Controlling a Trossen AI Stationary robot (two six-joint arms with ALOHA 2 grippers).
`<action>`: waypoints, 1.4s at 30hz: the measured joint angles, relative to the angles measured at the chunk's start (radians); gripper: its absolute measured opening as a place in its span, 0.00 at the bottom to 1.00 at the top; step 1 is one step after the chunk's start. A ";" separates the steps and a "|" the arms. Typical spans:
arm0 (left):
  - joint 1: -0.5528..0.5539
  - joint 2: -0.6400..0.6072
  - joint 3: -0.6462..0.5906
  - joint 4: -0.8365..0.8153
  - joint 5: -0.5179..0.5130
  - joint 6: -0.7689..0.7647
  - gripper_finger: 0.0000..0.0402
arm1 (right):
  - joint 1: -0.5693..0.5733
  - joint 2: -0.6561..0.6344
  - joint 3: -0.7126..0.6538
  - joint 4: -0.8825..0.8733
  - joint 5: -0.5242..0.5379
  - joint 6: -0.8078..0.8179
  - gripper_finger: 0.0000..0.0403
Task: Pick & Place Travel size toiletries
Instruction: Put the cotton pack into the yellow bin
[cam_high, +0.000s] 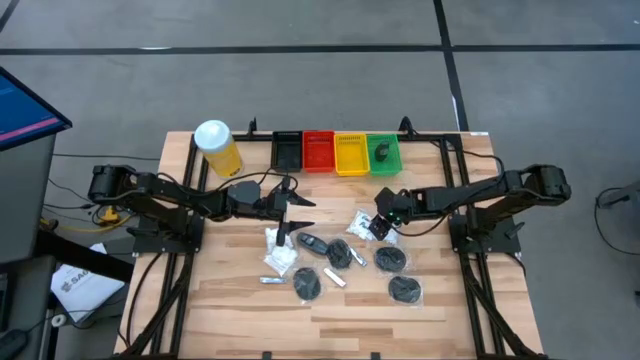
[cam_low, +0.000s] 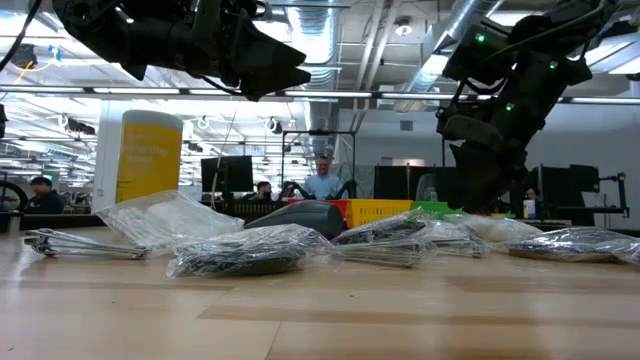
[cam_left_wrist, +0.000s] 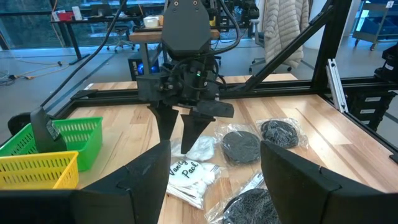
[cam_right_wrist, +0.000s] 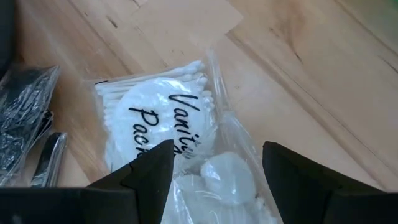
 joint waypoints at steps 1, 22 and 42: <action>0.000 0.000 0.000 0.000 0.000 0.000 0.59 | 0.000 0.000 0.000 0.000 0.000 0.000 0.58; 0.000 0.000 0.000 0.002 0.000 0.000 0.59 | -0.001 0.165 0.040 0.044 -0.007 -0.009 0.17; 0.000 0.000 0.000 0.002 0.000 0.000 0.59 | -0.001 0.140 0.093 0.051 -0.028 -0.076 0.01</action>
